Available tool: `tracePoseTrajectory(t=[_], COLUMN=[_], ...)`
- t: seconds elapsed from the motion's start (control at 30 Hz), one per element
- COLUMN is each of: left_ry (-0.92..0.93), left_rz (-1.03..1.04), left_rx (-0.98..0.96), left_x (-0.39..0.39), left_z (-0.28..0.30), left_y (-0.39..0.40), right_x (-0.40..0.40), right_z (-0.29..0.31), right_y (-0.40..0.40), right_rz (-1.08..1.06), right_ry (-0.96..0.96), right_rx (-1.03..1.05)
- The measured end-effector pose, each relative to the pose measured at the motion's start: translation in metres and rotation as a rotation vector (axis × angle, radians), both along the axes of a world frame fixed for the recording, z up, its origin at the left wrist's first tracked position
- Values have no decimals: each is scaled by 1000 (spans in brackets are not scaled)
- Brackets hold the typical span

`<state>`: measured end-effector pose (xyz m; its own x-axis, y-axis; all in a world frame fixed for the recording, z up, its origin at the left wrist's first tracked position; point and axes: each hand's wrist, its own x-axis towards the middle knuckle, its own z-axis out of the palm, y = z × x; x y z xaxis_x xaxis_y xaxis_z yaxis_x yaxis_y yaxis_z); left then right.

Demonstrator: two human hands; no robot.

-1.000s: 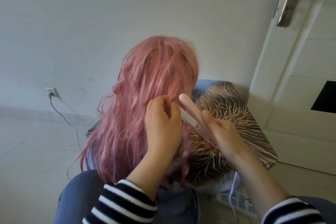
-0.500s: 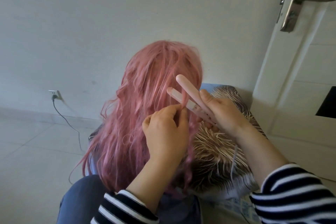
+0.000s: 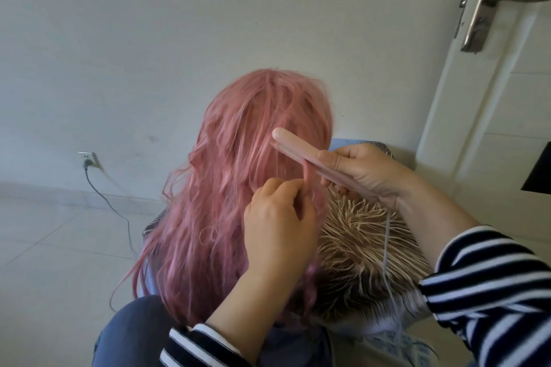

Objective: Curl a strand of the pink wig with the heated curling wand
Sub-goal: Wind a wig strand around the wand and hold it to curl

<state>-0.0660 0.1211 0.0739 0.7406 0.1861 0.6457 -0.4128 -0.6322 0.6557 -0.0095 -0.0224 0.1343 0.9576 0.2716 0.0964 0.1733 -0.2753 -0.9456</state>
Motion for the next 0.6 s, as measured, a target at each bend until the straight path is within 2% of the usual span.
tracePoseTrajectory(t=[0.1,0.23,0.33,0.47,0.6], left_ry=[100,247,225,166,195], left_rz=[-91,-182,-202,-159,-166], left_rx=[-88,-317,-446,-488,-602], left_x=[-1,2,5,8,13], left_z=[5,17,22,21,19], left_y=[0,6,10,13,16], right_x=[2,2,4,5,4], right_z=[-4,-5,-7,-8,-7], right_y=[-4,-6,-6,-6,-7], right_rz=[-6,-1,6,22,78], right_ry=[-22,-22,-15,0,39], right_rx=[1,15,19,38,86])
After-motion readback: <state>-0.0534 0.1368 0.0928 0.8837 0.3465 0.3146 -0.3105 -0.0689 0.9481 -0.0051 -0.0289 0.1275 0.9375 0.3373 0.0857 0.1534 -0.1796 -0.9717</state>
